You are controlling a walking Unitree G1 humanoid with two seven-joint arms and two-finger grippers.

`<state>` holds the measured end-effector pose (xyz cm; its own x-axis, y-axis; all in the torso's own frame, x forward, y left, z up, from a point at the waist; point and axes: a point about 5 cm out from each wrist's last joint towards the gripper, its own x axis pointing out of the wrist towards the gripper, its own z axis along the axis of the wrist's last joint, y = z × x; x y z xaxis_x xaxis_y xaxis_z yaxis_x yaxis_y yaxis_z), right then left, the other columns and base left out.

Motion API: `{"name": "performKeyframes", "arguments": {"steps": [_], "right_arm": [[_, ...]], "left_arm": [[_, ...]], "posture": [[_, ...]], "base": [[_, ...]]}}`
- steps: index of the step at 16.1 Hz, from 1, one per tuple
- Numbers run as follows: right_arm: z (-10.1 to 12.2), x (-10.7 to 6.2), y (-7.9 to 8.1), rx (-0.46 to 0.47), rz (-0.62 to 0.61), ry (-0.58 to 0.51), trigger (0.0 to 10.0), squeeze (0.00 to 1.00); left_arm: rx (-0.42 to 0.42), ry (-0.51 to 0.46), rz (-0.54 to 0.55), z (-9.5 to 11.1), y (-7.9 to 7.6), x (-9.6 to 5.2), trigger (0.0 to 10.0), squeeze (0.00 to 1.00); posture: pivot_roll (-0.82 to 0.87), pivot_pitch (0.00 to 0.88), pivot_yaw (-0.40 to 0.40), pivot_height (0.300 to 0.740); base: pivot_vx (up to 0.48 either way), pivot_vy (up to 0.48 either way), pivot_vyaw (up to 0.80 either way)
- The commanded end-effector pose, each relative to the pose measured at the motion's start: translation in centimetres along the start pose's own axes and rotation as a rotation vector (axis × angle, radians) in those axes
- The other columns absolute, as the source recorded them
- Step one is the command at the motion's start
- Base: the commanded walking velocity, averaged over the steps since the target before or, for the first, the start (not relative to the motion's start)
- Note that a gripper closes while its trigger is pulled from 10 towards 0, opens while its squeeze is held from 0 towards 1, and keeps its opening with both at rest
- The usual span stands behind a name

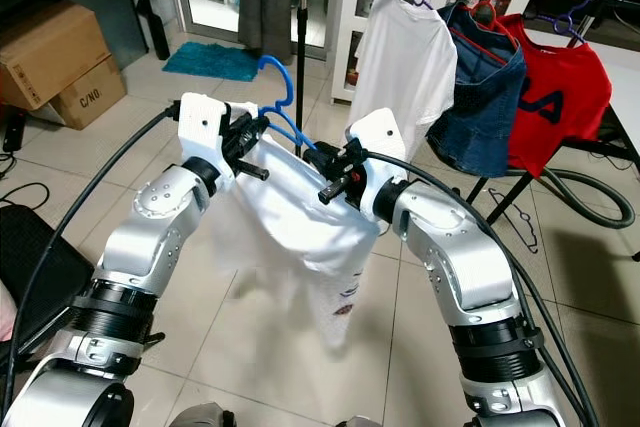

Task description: Hang hanger

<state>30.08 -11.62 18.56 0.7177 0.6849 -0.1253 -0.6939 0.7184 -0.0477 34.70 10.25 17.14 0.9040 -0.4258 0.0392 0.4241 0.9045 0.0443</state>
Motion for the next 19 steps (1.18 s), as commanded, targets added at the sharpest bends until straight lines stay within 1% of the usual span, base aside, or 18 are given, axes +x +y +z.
{"name": "performKeyframes", "arguments": {"steps": [1,2,5,8,11,13,15,16,17,18,19], "right_arm": [[0.9,0.0,1.1,-0.039,0.089,-0.030,10.0,0.30],[1.2,-0.1,1.6,-0.056,0.126,-0.029,10.0,1.00],[1.4,0.1,2.3,-0.069,0.163,-0.024,10.0,1.00],[1.7,0.3,3.0,-0.052,0.169,-0.031,10.0,1.00],[2.1,0.5,3.5,-0.026,0.172,-0.046,10.0,1.00],[2.2,0.9,3.3,-0.015,0.105,-0.027,10.0,1.00],[2.3,1.4,2.9,-0.029,0.032,-0.018,10.0,1.00],[2.5,1.7,2.4,-0.067,-0.034,-0.016,10.0,0.58],[2.7,1.8,2.1,-0.074,-0.067,-0.027,10.0,0.15],[3.1,1.9,2.0,-0.074,-0.068,-0.050,10.0,0.00],[3.5,1.8,2.2,-0.086,-0.041,-0.073,10.0,0.00]], "left_arm": [[-0.004,-0.050,0.076,1.1,1.7,-0.3,0.0,0.00],[-0.010,-0.055,0.076,1.1,1.9,-0.5,0.0,0.00],[-0.014,-0.063,0.064,1.1,1.9,-0.5,0.0,0.00],[-0.014,-0.077,0.037,1.3,1.7,-0.4,0.0,0.00],[0.016,-0.079,0.017,1.2,1.6,-0.5,0.0,0.00],[0.021,-0.081,0.002,1.2,1.4,-0.5,0.0,0.00],[0.025,-0.083,-0.023,1.0,0.9,-0.6,0.0,0.00],[0.020,-0.088,-0.053,1.0,0.5,-0.6,0.0,0.00],[0.017,-0.091,-0.073,1.0,0.3,-0.7,0.0,0.00],[0.016,-0.089,-0.085,0.9,0.2,-0.7,0.0,0.00],[0.019,-0.086,-0.092,0.8,0.3,-0.8,0.0,0.00]], "posture": [[-0.02,0.000,-0.042,0.740],[-0.02,0.000,-0.040,0.740],[-0.02,0.000,-0.036,0.740],[-0.02,0.000,-0.028,0.740],[-0.02,0.000,-0.025,0.740],[-0.02,0.000,-0.025,0.740],[-0.02,0.000,-0.023,0.740],[-0.02,0.000,-0.023,0.740],[-0.02,0.000,-0.023,0.740],[-0.02,0.000,-0.019,0.740],[-0.02,0.000,-0.018,0.740]], "base": [[0.000,0.000,0.00],[0.000,0.000,0.00],[0.000,0.000,0.00],[0.000,0.000,0.00],[0.000,0.000,0.00],[0.000,0.000,0.00],[0.000,0.000,0.00],[0.000,0.000,0.00],[0.000,0.000,0.00],[0.000,0.000,0.00],[0.000,0.000,0.00]]}}
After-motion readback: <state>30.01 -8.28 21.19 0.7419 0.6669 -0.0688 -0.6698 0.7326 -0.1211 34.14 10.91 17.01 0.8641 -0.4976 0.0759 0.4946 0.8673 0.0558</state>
